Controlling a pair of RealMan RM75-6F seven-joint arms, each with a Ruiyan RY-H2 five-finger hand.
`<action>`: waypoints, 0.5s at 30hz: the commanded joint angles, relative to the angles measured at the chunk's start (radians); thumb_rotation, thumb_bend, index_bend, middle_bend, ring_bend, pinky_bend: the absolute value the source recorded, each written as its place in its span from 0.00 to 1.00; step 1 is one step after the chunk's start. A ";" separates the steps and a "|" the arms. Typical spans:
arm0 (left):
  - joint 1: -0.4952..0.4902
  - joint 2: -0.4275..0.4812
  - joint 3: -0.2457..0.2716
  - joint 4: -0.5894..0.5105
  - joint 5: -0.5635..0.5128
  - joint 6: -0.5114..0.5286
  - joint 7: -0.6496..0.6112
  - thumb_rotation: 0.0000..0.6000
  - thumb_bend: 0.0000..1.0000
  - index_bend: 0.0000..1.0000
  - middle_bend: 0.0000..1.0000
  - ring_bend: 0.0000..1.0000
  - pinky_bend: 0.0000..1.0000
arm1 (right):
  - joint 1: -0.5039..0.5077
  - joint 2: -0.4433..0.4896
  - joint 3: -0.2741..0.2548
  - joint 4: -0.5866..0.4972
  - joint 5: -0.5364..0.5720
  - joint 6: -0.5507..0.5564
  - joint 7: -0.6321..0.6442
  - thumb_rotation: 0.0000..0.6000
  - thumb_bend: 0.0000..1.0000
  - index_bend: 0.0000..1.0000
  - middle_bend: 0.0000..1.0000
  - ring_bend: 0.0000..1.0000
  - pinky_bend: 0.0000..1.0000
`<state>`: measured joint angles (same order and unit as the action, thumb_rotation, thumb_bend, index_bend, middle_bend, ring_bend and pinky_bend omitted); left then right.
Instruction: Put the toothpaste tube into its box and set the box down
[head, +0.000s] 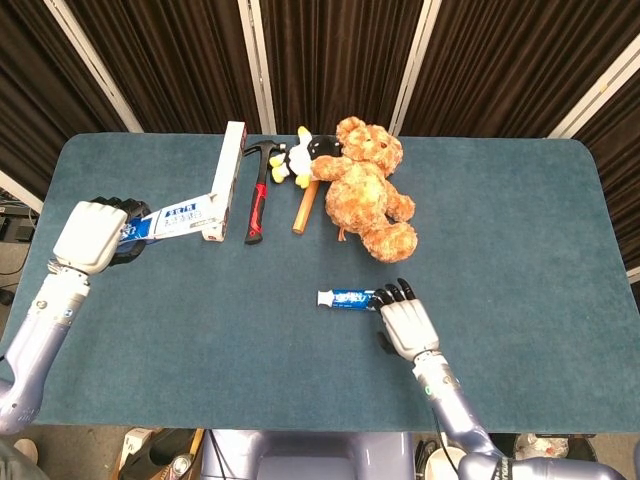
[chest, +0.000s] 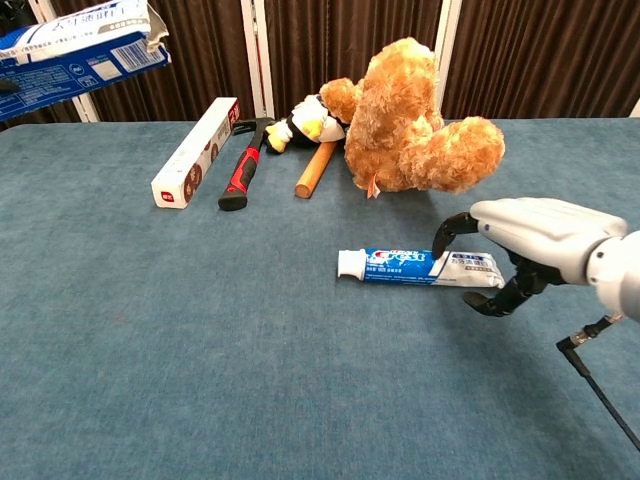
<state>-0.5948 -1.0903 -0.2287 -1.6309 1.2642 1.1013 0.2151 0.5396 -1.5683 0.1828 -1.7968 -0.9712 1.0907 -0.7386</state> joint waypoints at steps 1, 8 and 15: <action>0.004 0.005 0.005 0.010 0.010 0.002 -0.017 1.00 0.42 0.45 0.50 0.46 0.47 | 0.020 -0.040 0.015 0.049 0.009 0.025 -0.016 1.00 0.41 0.28 0.22 0.10 0.00; 0.008 0.009 0.012 0.031 0.028 0.002 -0.057 1.00 0.42 0.45 0.51 0.46 0.47 | 0.037 -0.084 0.032 0.133 0.027 0.057 -0.013 1.00 0.41 0.25 0.20 0.09 0.00; 0.002 0.004 0.017 0.041 0.039 -0.003 -0.071 1.00 0.42 0.45 0.51 0.46 0.47 | 0.038 -0.093 0.016 0.174 0.065 0.053 -0.011 1.00 0.41 0.23 0.20 0.09 0.00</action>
<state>-0.5924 -1.0856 -0.2123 -1.5901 1.3032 1.0982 0.1443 0.5782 -1.6588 0.2035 -1.6279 -0.9123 1.1462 -0.7513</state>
